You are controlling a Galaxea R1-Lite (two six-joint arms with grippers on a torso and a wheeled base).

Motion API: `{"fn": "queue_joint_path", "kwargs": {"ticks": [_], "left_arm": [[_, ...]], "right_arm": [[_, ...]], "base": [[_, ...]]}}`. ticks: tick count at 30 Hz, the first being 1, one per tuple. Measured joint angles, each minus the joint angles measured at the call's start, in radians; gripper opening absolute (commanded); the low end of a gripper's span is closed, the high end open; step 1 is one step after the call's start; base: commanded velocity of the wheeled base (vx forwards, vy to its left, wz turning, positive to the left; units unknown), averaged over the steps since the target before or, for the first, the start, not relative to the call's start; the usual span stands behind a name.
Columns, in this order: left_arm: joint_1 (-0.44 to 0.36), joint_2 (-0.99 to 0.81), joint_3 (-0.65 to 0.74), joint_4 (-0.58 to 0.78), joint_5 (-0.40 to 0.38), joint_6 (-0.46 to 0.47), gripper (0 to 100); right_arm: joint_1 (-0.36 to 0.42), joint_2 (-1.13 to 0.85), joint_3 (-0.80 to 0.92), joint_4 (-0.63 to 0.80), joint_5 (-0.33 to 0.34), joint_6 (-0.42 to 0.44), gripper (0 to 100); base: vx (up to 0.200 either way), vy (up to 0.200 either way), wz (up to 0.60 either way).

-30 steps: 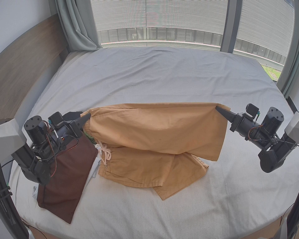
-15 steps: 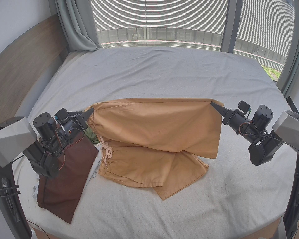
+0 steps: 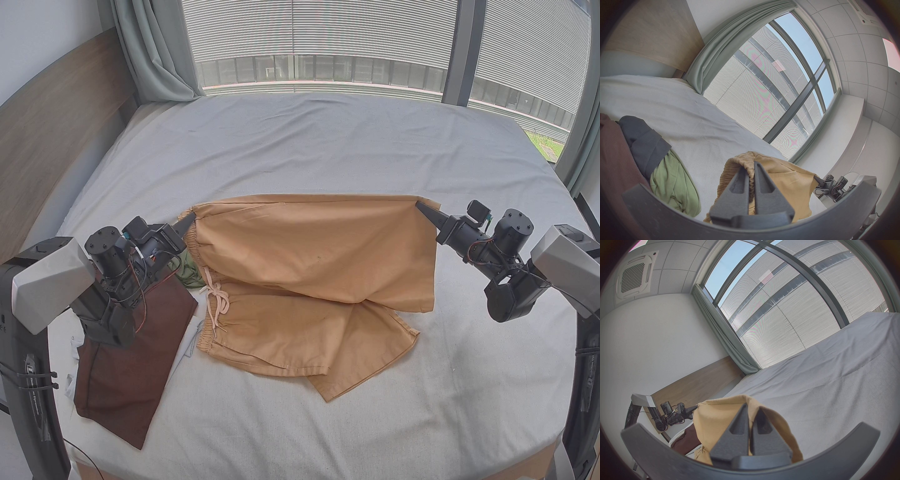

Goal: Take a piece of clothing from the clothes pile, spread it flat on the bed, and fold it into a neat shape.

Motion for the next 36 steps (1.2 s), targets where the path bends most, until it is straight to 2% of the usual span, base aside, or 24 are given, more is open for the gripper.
{"fn": "queue_joint_path", "kwargs": {"ticks": [14, 30, 31, 33, 34, 36], "left_arm": [[-0.001, 0.085, -0.098, 0.001, 0.004, -0.004, 0], [0.008, 0.134, -0.155, 0.006, 0.025, -0.003, 0], [0.008, 0.135, -0.157, 0.006, 0.025, -0.003, 0], [0.008, 0.137, -0.161, 0.006, 0.025, -0.003, 0], [0.008, 0.139, -0.163, 0.006, 0.025, -0.003, 100], [0.009, 0.143, -0.168, 0.006, 0.025, -0.004, 100]], "right_arm": [[-0.011, 0.098, -0.218, 0.137, -0.001, 0.000, 0], [-0.011, 0.175, -0.372, 0.211, 0.000, 0.000, 0], [-0.010, 0.179, -0.388, 0.221, 0.000, 0.000, 100], [-0.009, 0.183, -0.411, 0.237, -0.001, 0.000, 100], [-0.008, 0.186, -0.421, 0.244, -0.001, 0.000, 100], [-0.006, 0.192, -0.438, 0.249, -0.002, -0.001, 100]], "base": [[0.000, 0.000, 0.00], [0.000, 0.000, 0.00], [0.000, 0.000, 0.00], [0.000, 0.000, 0.00], [0.000, 0.000, 0.00], [0.000, 0.000, 0.00]]}}
